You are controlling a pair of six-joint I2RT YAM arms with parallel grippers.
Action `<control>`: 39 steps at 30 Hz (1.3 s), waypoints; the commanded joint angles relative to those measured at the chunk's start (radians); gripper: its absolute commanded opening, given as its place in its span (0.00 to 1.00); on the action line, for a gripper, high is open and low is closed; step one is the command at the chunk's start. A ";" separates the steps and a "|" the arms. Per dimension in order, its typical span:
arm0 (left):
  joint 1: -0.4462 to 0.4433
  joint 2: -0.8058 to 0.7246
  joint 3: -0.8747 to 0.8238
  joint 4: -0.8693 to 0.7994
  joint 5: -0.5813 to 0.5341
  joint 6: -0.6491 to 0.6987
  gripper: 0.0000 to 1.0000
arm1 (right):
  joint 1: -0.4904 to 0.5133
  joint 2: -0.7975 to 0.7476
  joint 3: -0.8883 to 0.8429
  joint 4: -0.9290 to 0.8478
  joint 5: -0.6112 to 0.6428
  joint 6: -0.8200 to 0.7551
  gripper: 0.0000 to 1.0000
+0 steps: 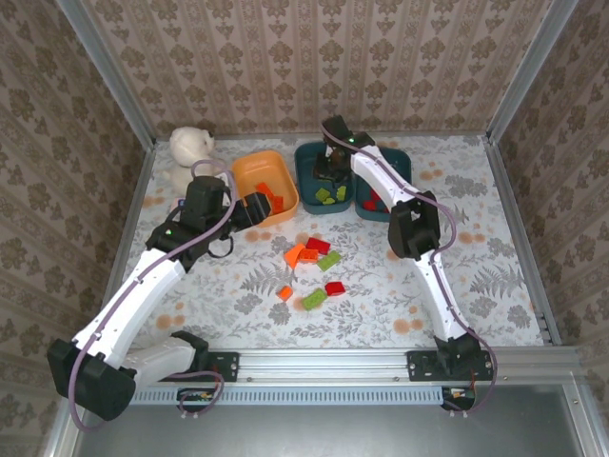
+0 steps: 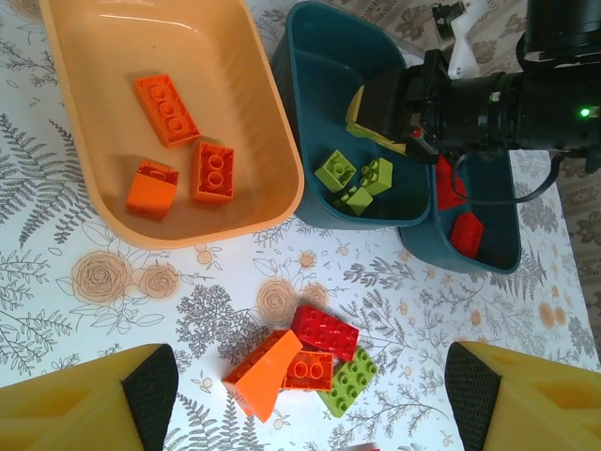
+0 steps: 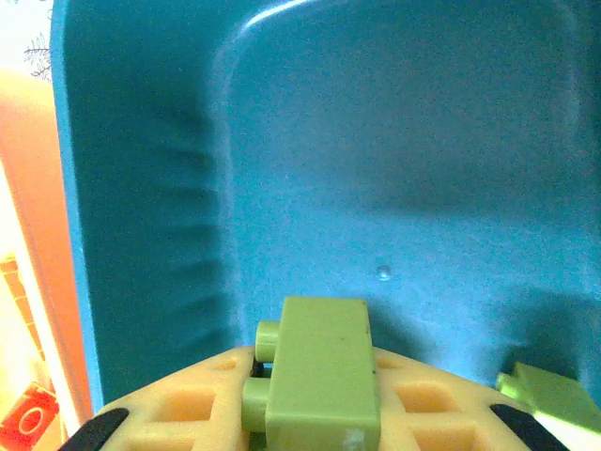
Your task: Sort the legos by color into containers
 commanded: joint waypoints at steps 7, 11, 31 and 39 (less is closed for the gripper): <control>0.006 -0.020 0.020 -0.018 0.006 -0.007 0.78 | 0.019 0.097 0.091 -0.034 -0.049 -0.007 0.27; 0.006 -0.030 0.011 -0.022 0.000 -0.008 0.78 | 0.028 0.097 0.091 -0.067 -0.041 -0.023 0.28; 0.007 -0.076 -0.025 -0.073 0.001 0.014 0.79 | 0.073 -0.261 -0.043 -0.106 0.074 -0.092 0.56; 0.006 -0.117 -0.043 -0.157 0.007 0.050 0.79 | 0.199 -0.670 -0.536 0.055 0.121 -0.177 0.53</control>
